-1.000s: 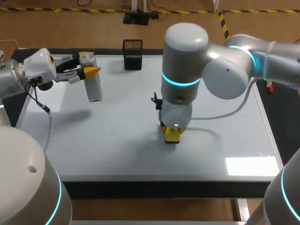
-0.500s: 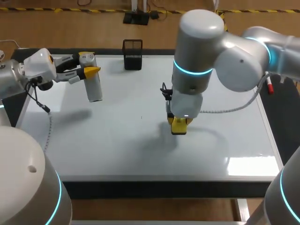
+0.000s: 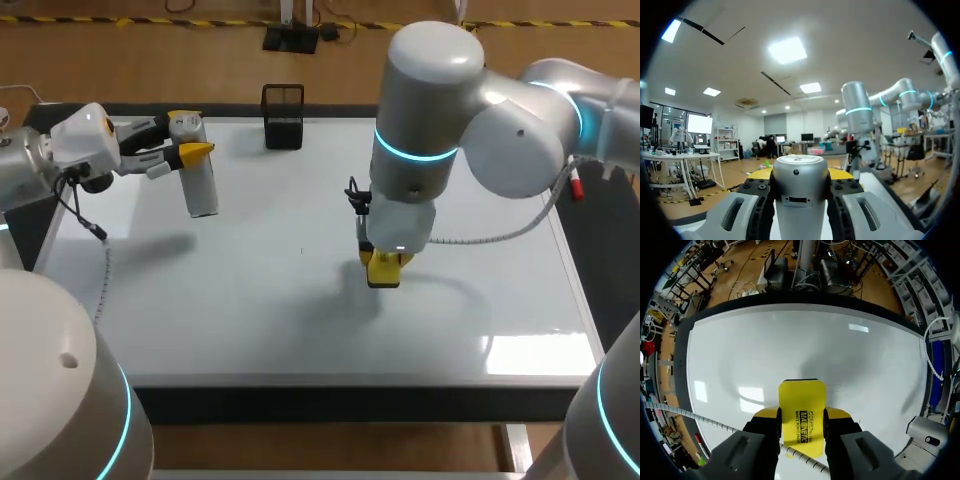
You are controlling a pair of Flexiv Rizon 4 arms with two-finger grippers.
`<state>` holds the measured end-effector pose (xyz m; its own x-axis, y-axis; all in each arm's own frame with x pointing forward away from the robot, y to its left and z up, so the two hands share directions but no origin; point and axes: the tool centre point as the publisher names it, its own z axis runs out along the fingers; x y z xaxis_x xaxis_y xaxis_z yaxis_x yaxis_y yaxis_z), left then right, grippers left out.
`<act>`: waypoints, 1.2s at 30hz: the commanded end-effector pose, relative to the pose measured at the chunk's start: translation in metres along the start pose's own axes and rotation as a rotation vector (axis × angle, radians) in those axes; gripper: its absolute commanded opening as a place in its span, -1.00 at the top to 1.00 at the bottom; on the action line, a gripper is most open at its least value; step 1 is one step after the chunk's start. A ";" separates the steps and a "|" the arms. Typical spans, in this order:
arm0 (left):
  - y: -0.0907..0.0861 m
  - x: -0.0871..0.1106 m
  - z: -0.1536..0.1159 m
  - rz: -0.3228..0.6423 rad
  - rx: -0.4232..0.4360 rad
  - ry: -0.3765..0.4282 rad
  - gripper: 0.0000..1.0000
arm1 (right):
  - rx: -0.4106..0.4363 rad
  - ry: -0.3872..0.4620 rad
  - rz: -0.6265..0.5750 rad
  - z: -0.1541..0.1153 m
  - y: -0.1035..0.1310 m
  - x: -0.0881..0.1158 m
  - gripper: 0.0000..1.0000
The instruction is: Pick up the inspection probe, press it on each red-marked spot on the whiteboard one by one, put down the probe, pick up the eraser, and wipe off all the red marks.
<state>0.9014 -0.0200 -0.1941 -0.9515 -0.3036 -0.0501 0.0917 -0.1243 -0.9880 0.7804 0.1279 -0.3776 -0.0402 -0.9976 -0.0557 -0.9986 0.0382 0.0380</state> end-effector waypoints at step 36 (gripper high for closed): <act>-0.001 0.000 0.000 0.001 0.000 -0.001 1.00 | 0.021 0.053 -0.062 -0.005 -0.217 -0.020 1.00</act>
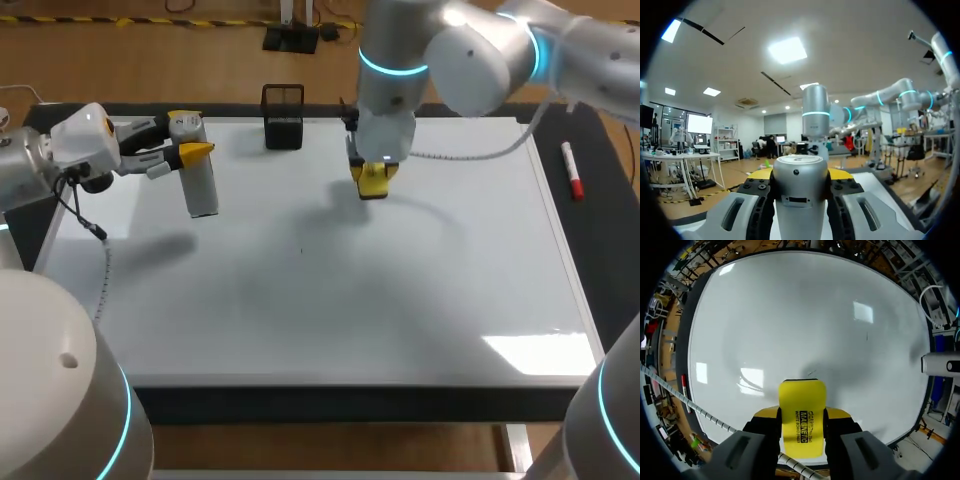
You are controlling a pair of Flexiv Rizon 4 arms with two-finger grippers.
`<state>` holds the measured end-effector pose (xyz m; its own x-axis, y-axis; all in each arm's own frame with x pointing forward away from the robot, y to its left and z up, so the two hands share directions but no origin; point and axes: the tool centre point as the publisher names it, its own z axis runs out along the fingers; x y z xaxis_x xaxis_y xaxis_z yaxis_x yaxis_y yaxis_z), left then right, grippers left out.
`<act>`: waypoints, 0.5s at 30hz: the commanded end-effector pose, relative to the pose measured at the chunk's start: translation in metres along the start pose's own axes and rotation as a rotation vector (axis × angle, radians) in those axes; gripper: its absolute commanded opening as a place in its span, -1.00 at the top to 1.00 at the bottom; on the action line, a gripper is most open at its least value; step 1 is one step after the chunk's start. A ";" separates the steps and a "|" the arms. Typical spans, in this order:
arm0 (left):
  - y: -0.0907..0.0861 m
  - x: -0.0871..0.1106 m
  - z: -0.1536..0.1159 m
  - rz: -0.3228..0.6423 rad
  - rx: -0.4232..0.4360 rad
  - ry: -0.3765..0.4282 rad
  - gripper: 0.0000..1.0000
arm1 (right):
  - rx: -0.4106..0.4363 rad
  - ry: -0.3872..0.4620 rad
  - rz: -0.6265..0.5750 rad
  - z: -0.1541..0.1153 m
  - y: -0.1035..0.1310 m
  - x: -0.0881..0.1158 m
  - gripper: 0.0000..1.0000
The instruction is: Pick up the inspection probe, press it on each red-marked spot on the whiteboard one by one, put down the probe, pick up the eraser, and wipe off all the red marks.
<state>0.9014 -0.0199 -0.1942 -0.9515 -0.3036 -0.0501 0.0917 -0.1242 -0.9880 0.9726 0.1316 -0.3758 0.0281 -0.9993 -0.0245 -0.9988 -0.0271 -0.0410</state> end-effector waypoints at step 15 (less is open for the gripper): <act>-0.001 0.000 0.000 0.001 0.000 -0.001 1.00 | -0.095 0.027 0.041 0.015 -0.076 -0.002 1.00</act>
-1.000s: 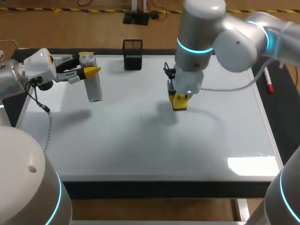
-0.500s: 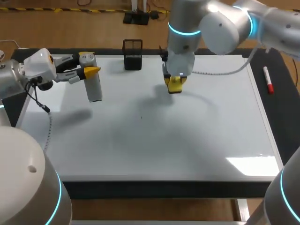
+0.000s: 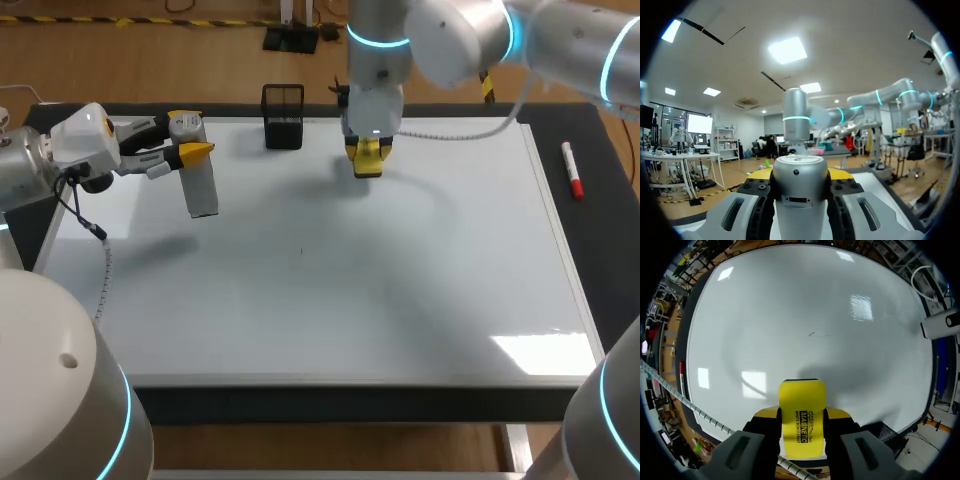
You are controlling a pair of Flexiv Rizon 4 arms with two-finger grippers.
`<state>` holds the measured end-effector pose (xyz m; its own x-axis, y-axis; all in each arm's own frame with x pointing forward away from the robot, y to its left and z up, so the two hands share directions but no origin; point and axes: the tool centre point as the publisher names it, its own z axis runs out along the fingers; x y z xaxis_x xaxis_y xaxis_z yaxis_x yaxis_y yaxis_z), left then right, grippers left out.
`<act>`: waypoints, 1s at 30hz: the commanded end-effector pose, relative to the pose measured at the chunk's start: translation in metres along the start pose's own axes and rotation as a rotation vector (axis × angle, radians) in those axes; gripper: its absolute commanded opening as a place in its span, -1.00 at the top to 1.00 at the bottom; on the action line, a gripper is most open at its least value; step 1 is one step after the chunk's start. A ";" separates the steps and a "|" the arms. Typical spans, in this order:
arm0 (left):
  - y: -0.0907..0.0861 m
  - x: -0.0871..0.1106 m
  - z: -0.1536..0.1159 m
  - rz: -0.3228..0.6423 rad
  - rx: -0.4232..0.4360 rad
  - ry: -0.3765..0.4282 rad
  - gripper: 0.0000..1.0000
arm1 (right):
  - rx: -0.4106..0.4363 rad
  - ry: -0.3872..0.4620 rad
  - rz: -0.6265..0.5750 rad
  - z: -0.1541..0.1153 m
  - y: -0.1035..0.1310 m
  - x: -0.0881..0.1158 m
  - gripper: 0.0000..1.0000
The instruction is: Pick up the inspection probe, press it on each red-marked spot on the whiteboard one by one, put down the probe, pick up the eraser, and wipe off all the red marks.
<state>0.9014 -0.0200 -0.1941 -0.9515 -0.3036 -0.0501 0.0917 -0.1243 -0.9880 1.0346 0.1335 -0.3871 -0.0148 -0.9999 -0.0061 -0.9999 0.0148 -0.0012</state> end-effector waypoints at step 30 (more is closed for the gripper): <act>-0.001 0.000 0.000 0.001 0.000 -0.001 1.00 | -0.153 0.006 0.011 0.022 -0.061 -0.031 1.00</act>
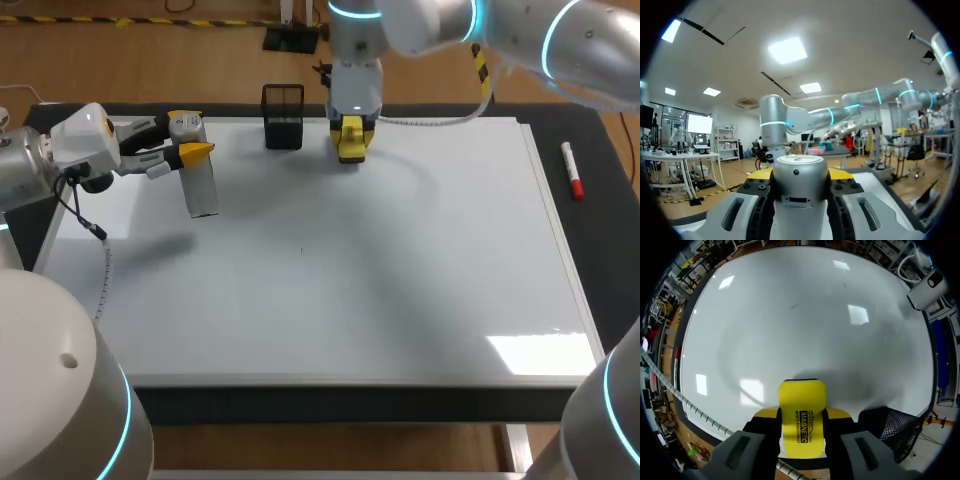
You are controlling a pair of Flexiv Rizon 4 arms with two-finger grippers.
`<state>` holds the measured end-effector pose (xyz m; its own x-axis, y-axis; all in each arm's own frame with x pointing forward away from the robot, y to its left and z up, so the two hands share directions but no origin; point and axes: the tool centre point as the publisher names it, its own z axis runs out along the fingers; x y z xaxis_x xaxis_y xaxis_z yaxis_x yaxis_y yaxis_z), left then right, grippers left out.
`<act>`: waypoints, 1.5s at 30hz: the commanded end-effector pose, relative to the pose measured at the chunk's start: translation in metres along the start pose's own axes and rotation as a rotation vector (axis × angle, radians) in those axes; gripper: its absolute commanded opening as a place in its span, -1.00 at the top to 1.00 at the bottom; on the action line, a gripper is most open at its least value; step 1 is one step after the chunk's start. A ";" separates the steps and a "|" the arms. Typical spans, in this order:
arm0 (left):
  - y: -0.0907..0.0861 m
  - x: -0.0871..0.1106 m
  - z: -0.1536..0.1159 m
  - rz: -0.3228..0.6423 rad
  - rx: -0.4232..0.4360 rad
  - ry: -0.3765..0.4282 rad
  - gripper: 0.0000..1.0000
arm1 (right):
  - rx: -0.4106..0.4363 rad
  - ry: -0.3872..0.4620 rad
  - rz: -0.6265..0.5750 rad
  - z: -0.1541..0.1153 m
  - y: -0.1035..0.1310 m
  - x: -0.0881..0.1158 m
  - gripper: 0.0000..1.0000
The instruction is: Pick up the inspection probe, press it on each red-marked spot on the whiteboard one by one, put down the probe, pick up the eraser, and wipe off all the red marks.
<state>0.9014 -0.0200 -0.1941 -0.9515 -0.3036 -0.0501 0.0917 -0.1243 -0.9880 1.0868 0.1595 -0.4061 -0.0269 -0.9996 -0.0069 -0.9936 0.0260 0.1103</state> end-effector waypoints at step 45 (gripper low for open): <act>-0.001 0.000 0.000 0.001 0.000 -0.001 1.00 | 0.032 -0.027 0.170 -0.009 -0.009 0.020 -1.00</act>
<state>0.9014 -0.0199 -0.1942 -0.9515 -0.3036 -0.0501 0.0917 -0.1242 -0.9880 1.1088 0.1515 -0.4081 -0.1946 -0.9809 0.0072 -0.9747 0.1942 0.1106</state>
